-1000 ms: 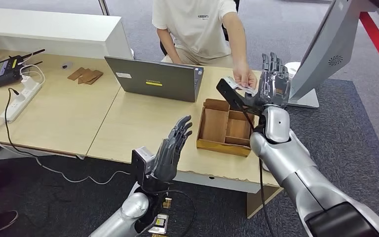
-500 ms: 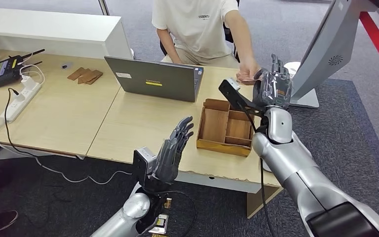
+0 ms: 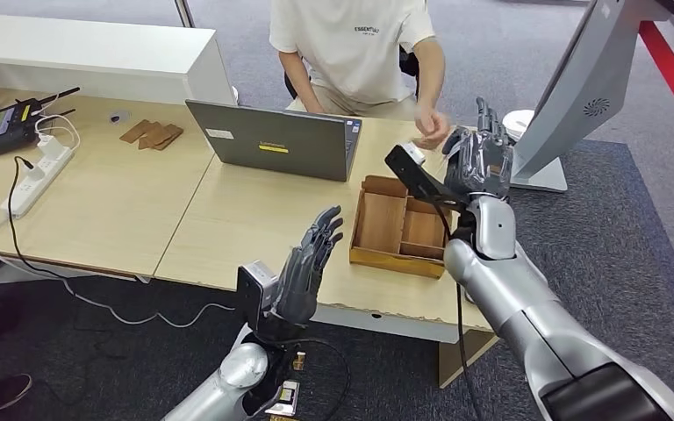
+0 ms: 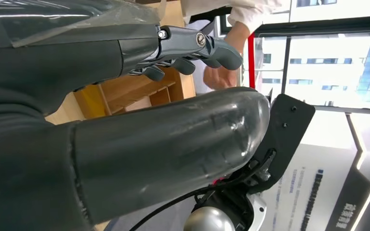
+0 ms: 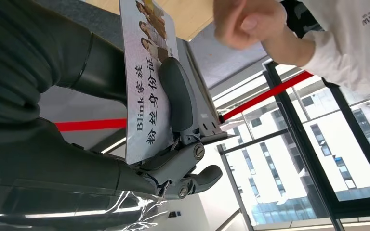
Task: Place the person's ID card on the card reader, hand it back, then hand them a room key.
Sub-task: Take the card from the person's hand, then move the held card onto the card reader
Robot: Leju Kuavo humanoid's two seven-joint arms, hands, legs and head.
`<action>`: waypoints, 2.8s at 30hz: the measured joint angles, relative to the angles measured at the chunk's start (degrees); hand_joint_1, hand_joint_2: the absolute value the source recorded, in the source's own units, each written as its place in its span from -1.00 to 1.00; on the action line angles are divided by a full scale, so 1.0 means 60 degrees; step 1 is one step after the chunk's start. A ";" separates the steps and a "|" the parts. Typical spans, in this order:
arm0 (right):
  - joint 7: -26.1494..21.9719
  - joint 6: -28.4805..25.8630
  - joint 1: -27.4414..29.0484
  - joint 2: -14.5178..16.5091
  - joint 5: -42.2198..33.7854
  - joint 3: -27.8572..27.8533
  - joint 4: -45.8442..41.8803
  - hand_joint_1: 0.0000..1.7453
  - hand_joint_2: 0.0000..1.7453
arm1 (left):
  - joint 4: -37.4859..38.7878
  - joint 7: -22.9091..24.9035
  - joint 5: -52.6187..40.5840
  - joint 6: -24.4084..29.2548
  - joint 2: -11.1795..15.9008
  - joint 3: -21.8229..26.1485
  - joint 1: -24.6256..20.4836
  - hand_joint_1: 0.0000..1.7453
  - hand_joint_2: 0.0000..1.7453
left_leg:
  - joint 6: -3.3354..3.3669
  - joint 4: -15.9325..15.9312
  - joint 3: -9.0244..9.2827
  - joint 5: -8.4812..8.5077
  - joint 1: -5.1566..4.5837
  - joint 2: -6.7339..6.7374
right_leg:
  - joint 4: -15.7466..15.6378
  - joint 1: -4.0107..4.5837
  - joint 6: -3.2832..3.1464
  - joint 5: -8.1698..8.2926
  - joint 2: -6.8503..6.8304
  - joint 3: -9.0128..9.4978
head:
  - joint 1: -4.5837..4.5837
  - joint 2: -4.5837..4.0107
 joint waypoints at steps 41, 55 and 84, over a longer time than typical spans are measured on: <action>-0.0663 -0.0166 0.3031 -0.2326 -0.0699 -0.2683 -0.2753 1.00 1.00 | -0.0841 0.0624 -0.0628 0.0913 0.0206 0.0301 0.0928 -1.00 -1.00 | 0.0001 0.0009 -0.0012 -0.0001 -0.0005 -0.0015 | 0.0000 -0.0004 0.0004 0.0001 -0.0012 0.0003 | -0.0003 0.0000; -0.0455 0.0364 0.3044 -0.1655 -0.1065 -0.2320 -0.1620 1.00 1.00 | -0.0995 0.0785 -0.0666 0.0973 0.0209 0.0304 0.0951 -1.00 -1.00 | 0.0001 0.0008 -0.0015 -0.0001 -0.0003 -0.0017 | 0.0000 -0.0002 0.0003 0.0000 -0.0013 0.0001 | -0.0001 0.0000; -0.0155 0.0657 0.3275 -0.1414 -0.1454 -0.1800 -0.0010 1.00 1.00 | -0.1206 0.0954 -0.0687 0.1031 0.0309 0.0304 0.1061 -1.00 -1.00 | 0.0001 0.0008 -0.0014 -0.0001 -0.0004 -0.0017 | 0.0000 -0.0002 0.0004 0.0000 -0.0014 -0.0001 | -0.0002 0.0000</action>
